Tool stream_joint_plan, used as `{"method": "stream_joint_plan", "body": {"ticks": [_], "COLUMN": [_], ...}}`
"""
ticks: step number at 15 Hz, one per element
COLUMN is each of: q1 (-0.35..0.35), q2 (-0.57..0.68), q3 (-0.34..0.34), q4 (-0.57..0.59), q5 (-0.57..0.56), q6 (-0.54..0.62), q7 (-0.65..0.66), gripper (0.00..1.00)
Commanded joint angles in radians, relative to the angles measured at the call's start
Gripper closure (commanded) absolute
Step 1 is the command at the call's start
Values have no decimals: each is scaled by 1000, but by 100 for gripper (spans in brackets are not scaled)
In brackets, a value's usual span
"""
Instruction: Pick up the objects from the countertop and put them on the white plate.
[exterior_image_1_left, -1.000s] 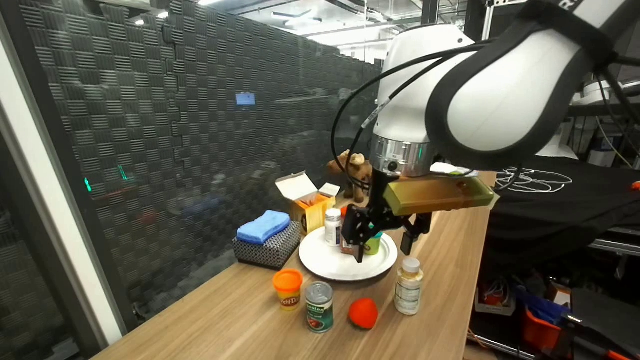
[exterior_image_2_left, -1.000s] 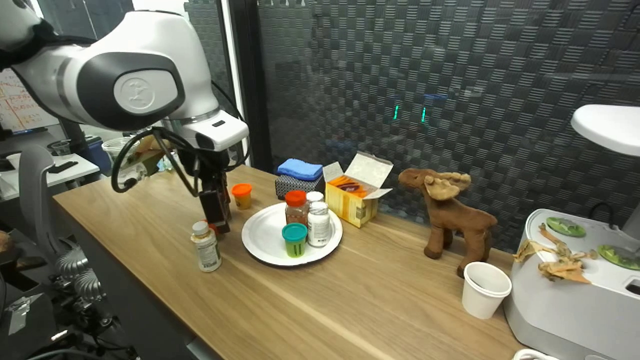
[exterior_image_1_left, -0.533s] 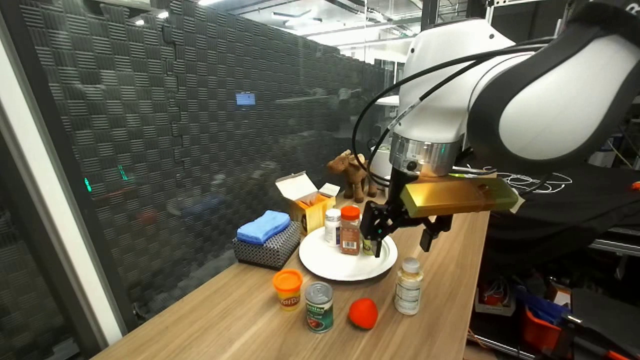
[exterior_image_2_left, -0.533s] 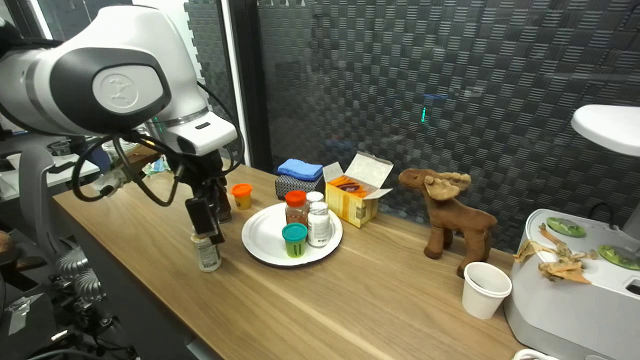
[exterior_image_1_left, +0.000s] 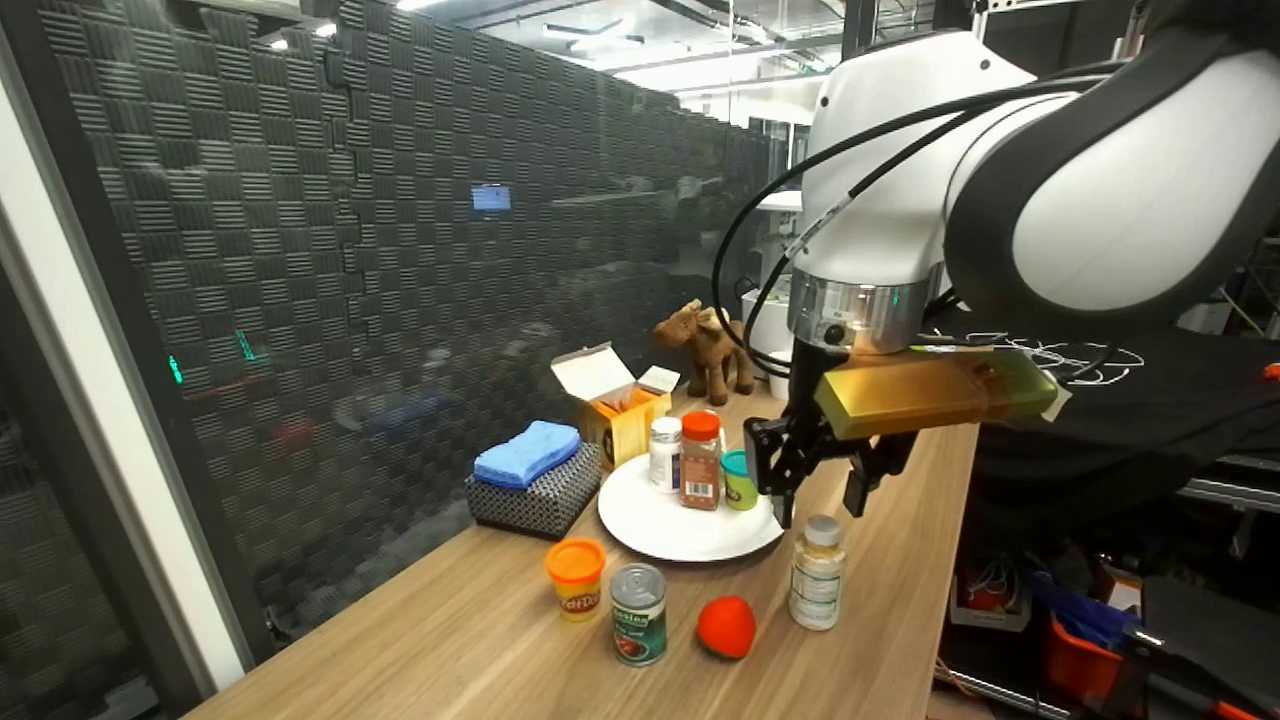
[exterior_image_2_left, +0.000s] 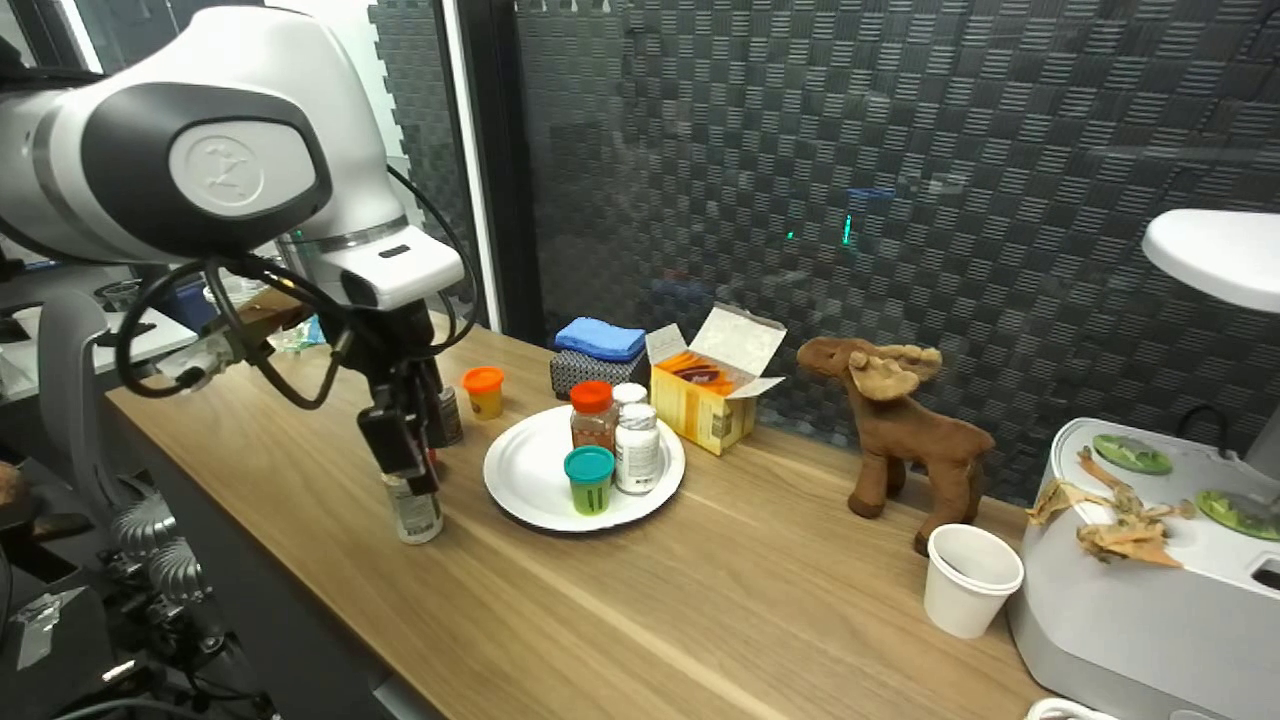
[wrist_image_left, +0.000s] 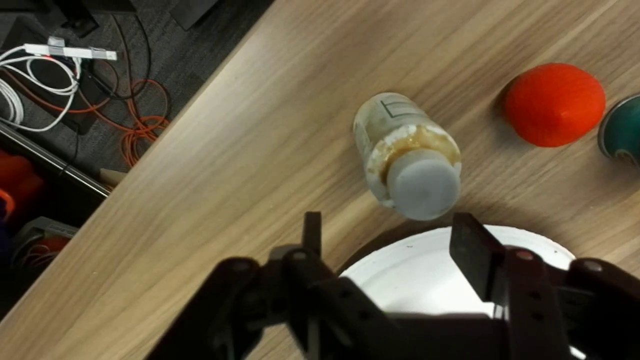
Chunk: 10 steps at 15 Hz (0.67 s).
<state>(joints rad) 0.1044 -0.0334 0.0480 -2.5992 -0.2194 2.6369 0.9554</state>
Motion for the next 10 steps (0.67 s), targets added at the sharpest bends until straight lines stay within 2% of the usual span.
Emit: {"method": "stream_joint_plan", "body": {"ticks": [1,4,8,10], "q1": [-9,-6,-3,-3], "q2": [-20,-18,-28,-26], "q3": [24,35,51,56], "q4": [6,16,19,22], "q5": [28,27,7,2], "q6": [-40,-58,-76,-85], "q7": [-37,-35,-7,-2], "gripper": [63,85,94,88]}}
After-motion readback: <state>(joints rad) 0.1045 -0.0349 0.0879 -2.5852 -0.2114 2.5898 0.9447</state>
